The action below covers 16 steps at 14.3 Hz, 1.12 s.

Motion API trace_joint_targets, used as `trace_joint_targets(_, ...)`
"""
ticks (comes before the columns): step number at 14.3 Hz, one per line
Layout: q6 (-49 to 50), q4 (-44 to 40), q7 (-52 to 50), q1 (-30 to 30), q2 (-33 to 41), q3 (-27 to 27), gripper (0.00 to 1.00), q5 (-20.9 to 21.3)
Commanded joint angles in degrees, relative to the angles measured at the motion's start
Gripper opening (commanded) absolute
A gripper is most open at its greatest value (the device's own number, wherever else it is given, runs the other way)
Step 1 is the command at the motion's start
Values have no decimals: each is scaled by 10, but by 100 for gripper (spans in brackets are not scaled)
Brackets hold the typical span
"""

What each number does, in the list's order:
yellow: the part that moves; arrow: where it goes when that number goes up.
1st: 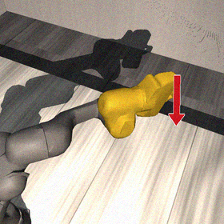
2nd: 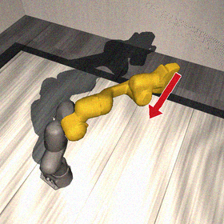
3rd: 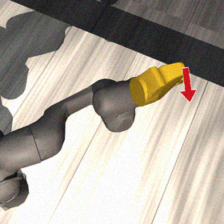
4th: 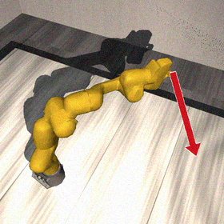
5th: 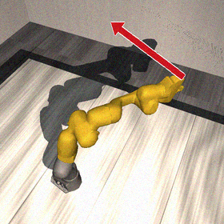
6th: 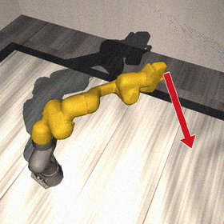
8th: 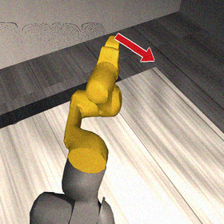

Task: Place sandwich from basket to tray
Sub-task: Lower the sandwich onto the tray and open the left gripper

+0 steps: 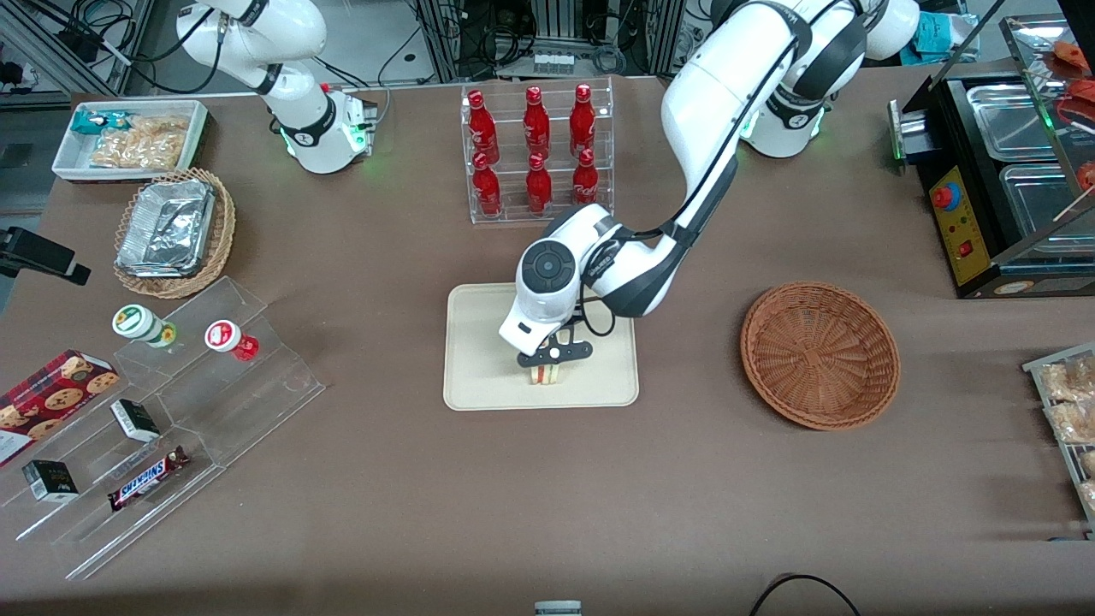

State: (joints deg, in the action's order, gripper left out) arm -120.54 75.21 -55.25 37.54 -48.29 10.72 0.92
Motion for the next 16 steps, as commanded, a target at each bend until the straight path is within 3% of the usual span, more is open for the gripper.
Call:
trace_joint_targets(1,-3,-22,-21,7,-12,-6,88,-4)
trace_joint_targets(2,-3,-18,-21,7,-8,-6,100,-4)
trace_joint_targets(6,29,-16,-18,3,40,-8,100,4)
trace_joint_targets(9,128,-2,-15,-1,118,-12,100,34)
trace_joint_targets(12,210,5,-28,-44,152,-11,100,27)
trace_joint_targets(16,211,86,37,-102,213,-11,100,31)
